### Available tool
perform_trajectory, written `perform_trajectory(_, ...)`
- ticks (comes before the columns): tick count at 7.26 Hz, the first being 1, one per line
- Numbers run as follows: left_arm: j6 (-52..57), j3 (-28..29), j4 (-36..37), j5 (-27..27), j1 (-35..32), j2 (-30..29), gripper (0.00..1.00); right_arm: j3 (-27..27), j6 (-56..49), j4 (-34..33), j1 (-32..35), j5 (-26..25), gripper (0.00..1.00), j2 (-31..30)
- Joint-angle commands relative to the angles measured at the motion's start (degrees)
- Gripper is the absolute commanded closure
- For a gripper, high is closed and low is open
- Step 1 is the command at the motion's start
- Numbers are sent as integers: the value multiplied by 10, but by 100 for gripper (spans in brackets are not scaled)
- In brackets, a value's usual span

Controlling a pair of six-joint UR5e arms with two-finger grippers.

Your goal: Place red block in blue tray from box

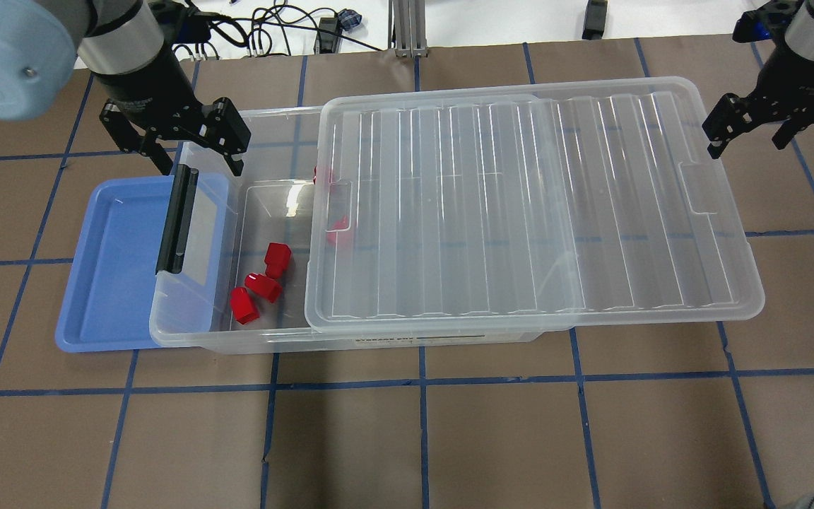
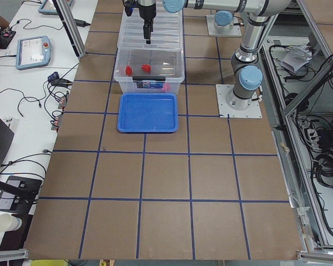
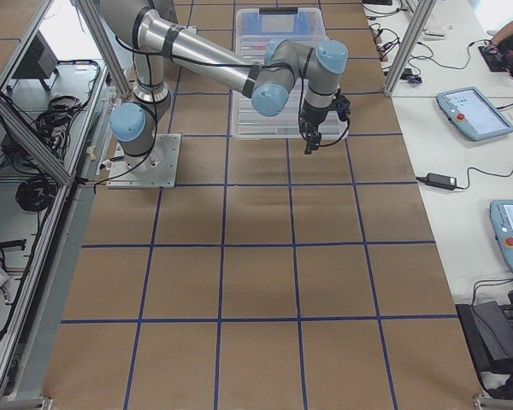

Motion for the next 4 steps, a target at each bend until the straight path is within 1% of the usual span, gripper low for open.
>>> perform_trajectory(1, 5, -70, 99, 1, -4, -28, 0, 1, 29, 9, 3, 4, 0, -25)
perform_trajectory(2, 4, -107, 133, 0, -4, -29, 0, 0, 56, 33, 3, 8, 0, -41)
perform_trajectory(3, 5, -131, 171, -1, -4, -34, 0, 0, 59, 40, 3, 6, 0, -65)
perform_trajectory(4, 0, -138, 180, -1, -4, -43, 0, 1, 70, 50, 6, 6, 0, -90)
